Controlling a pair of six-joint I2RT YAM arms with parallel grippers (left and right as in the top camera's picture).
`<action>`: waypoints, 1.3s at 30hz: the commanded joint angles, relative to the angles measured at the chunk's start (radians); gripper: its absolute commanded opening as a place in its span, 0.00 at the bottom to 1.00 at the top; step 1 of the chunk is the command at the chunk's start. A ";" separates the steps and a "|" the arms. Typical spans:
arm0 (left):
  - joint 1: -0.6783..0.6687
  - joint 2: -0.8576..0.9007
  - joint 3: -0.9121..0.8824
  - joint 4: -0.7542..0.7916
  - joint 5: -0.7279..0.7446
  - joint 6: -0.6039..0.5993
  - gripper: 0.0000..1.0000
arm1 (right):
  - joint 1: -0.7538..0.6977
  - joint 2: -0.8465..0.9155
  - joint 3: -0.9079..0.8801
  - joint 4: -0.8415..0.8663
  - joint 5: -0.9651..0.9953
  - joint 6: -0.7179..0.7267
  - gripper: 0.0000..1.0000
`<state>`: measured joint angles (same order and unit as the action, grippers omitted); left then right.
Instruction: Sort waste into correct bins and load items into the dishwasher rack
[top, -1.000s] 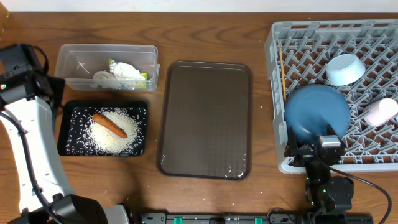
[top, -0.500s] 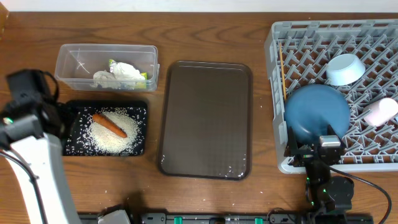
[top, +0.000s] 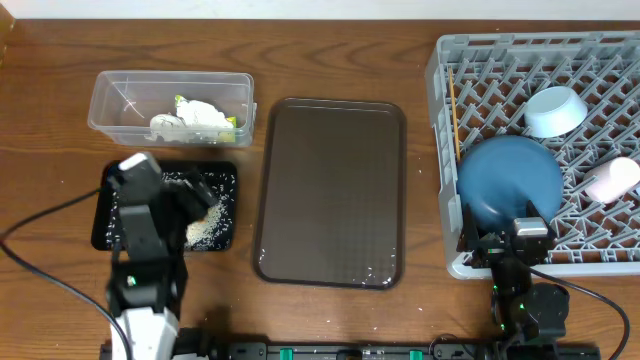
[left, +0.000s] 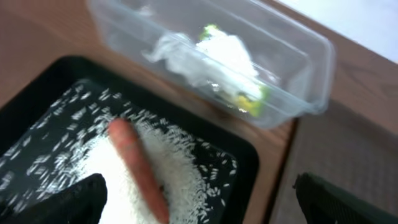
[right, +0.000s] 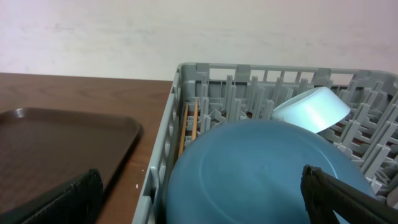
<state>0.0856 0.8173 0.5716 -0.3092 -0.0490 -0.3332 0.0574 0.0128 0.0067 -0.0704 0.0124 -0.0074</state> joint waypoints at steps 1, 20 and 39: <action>-0.010 -0.113 -0.137 0.089 0.103 0.177 0.99 | -0.011 -0.001 -0.001 -0.004 0.006 0.014 0.99; -0.011 -0.490 -0.430 0.196 0.199 0.278 0.99 | -0.011 -0.001 -0.001 -0.004 0.006 0.014 0.99; -0.011 -0.810 -0.568 0.254 0.198 0.317 0.99 | -0.011 -0.001 -0.001 -0.004 0.006 0.014 0.99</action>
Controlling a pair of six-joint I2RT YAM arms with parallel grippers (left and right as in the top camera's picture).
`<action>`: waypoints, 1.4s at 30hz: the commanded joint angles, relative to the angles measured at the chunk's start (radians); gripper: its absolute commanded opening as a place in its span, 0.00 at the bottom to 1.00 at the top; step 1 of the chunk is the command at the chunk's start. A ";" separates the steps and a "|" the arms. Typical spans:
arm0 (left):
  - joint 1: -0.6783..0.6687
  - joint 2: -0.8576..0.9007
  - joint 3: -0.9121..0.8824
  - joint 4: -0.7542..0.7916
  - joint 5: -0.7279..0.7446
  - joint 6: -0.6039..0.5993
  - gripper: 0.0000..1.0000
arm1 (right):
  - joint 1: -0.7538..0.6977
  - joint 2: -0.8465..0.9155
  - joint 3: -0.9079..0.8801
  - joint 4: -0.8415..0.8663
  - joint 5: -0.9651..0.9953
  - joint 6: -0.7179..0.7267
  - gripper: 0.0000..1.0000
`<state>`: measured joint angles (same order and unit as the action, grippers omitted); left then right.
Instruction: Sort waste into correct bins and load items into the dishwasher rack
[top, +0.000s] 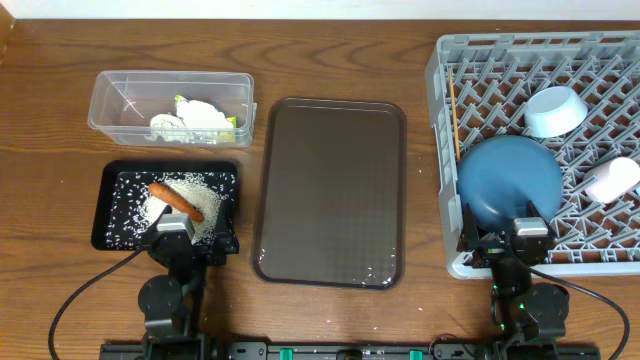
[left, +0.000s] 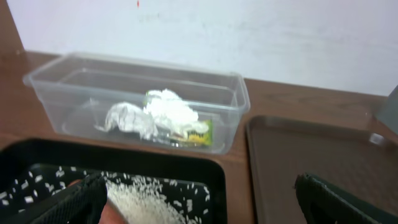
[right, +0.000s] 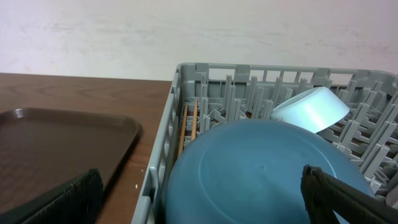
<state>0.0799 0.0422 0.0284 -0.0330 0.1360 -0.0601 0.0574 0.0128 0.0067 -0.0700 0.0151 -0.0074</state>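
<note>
A black tray (top: 112, 190) holds scattered rice (top: 205, 228) and a sausage (top: 176, 200) lying on it. Behind it, a clear plastic bin (top: 110, 95) contains crumpled white and green waste (left: 158, 118). My left gripper (top: 188, 242) sits at the tray's near edge, open, with only rice (left: 143, 202) between its fingers (left: 62, 205). The grey dish rack (top: 440, 60) carries a blue plate (right: 267, 174), a white bowl (top: 555, 110), a pink cup (top: 612, 180) and chopsticks (right: 189, 127). My right gripper (top: 505, 242) is open at the rack's near side, facing the plate.
A brown serving tray (top: 330, 190) lies bare between the black tray and the rack. The rack's wall (right: 163, 162) stands close in front of my right gripper. The arms' bases are at the table's front edge.
My left arm, which was stretched over the black tray, now sits back at the tray's near edge, still open. The sausage now shows uncovered on the rice. The right arm has not moved.
</note>
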 joint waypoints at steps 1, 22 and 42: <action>-0.006 -0.041 -0.024 -0.021 0.013 0.050 0.99 | -0.011 -0.001 -0.001 -0.004 0.003 0.014 0.99; -0.026 -0.041 -0.024 -0.020 0.014 0.072 0.99 | -0.011 -0.001 -0.001 -0.004 0.003 0.014 0.99; -0.032 -0.041 -0.024 -0.024 0.010 0.075 0.99 | -0.011 -0.001 -0.001 -0.004 0.003 0.014 0.99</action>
